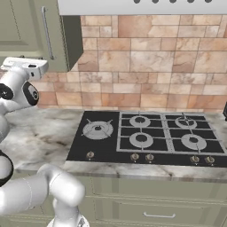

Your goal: Close all open cabinet doors.

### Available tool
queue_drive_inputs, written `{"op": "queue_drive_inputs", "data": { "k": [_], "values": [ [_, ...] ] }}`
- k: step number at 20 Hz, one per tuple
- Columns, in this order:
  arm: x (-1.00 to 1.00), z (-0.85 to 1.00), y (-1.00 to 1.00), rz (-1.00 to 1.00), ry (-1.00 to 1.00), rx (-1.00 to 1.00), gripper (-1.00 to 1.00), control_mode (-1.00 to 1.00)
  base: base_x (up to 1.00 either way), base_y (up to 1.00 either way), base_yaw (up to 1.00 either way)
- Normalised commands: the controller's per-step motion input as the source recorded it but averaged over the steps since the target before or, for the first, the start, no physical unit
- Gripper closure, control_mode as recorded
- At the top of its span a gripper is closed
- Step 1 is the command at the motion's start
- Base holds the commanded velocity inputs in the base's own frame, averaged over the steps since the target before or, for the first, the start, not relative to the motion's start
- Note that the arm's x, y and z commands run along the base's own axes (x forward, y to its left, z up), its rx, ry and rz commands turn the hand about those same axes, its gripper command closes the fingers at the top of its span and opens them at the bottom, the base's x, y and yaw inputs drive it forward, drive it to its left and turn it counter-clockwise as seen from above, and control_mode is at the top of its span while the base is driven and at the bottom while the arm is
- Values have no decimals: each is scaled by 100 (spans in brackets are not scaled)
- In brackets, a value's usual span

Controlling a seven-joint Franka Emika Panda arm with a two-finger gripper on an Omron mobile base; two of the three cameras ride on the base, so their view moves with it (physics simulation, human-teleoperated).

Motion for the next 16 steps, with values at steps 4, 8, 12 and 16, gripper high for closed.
{"op": "queue_drive_inputs", "data": {
  "k": [4,8,12,16],
  "values": [
    [-21,12,0,0,8,0,-100,-100,0,0,0],
    [-46,11,-2,0,10,0,-100,-100,0,0,0],
    [-57,7,-10,0,13,0,-100,-100,0,0,0],
    [-45,20,-15,0,17,0,-100,-100,0,0,0]
  ]
}}
